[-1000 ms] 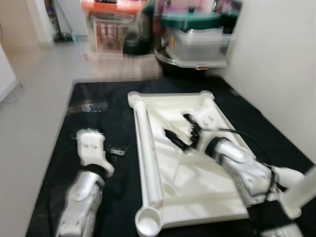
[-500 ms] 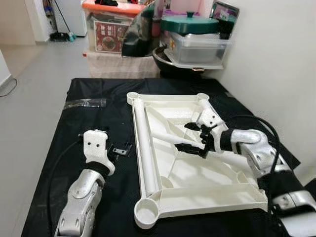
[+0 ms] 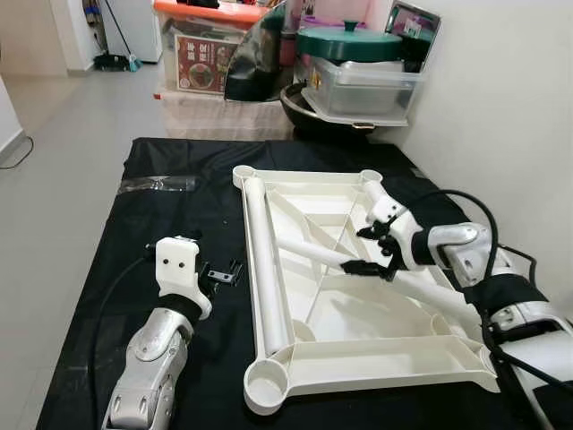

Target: Building children table

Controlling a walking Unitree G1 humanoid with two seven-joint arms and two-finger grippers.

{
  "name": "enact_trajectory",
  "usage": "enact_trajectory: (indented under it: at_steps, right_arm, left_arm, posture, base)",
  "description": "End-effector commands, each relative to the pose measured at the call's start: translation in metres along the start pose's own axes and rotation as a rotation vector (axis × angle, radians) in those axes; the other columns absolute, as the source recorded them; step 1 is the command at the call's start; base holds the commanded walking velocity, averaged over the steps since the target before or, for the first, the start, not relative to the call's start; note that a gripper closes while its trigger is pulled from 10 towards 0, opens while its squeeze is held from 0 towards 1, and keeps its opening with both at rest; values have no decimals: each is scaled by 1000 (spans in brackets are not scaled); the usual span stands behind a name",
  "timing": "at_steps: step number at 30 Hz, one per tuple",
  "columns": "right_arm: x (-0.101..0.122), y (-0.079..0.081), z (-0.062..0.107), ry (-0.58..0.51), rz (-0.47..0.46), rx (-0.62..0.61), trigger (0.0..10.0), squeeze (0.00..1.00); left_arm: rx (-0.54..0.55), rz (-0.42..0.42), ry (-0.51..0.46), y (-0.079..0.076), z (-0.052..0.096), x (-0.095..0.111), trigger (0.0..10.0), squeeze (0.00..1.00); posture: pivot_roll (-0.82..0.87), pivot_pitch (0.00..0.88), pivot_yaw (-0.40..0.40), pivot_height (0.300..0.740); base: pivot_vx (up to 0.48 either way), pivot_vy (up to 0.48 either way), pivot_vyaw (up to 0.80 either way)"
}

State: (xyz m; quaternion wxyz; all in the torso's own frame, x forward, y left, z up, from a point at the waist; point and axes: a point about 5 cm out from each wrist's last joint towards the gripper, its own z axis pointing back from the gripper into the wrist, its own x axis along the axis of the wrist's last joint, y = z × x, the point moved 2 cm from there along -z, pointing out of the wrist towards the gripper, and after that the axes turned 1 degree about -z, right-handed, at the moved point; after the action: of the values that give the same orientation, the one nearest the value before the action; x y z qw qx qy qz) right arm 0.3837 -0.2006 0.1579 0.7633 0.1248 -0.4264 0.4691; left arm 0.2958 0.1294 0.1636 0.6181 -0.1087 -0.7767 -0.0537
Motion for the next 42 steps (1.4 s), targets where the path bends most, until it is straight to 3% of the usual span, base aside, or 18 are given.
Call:
enact_trajectory:
  at_steps: [1, 7, 18, 19, 20, 21, 26, 36, 37, 39, 42]
  right_arm:
    - [-3, 0, -1, 44, 26, 11, 10000, 0]
    - [-10, -1, -5, 97, 31, -14, 10000, 0]
    - [-39, 7, -13, 306, 139, -8, 10000, 0]
    - [-41, 9, -14, 319, 143, 6, 4980, 0]
    - [-41, 9, -14, 319, 143, 6, 4980, 0]
    - [-45, 13, -15, 331, 149, 27, 0, 0]
    - [-47, 20, -19, 326, 165, 81, 0, 0]
    - [-37, 13, -18, 262, 175, 12, 0, 0]
    - [-35, 11, -17, 244, 176, 1, 0, 0]
    - [-3, 1, -13, 94, 197, -34, 0, 0]
    - [-3, 1, -13, 94, 197, -34, 0, 0]
  left_arm:
    - [6, -2, 13, -1, 2, -5, 10000, 0]
    - [8, -1, 12, -2, 2, -5, 10000, 0]
    - [6, -8, 18, -3, 2, -7, 10000, 0]
    - [6, -9, 19, -3, 2, -7, 10000, 0]
    - [6, -9, 19, -3, 2, -7, 10000, 0]
    - [6, -11, 21, -3, 2, -8, 10000, 0]
    - [3, -17, 29, -2, 2, -10, 10000, 0]
    - [-1, -23, 33, -2, 1, -11, 10000, 0]
    - [-1, -24, 33, -2, 1, -11, 10000, 0]
    - [0, -26, 35, -1, 2, -12, 10000, 0]
    - [0, -26, 35, -1, 2, -12, 10000, 0]
  posture:
    - [78, 0, -157, 740]
    - [87, 0, -164, 740]
    - [97, 0, -170, 740]
    - [98, 0, -169, 740]
    - [98, 0, -169, 740]
    - [98, 0, -167, 740]
    - [93, 0, -158, 740]
    - [92, 0, -154, 740]
    - [93, 0, -153, 740]
    - [90, 0, -147, 740]
    - [90, 0, -147, 740]
  base:
    - [0, 0, 0]
    - [0, 0, 0]
    - [0, 0, 0]
    - [0, 0, 0]
    - [0, 0, 0]
    - [0, 0, 0]
    - [0, 0, 0]
    - [0, 0, 0]
    - [0, 0, 0]
    - [0, 0, 0]
    - [0, 0, 0]
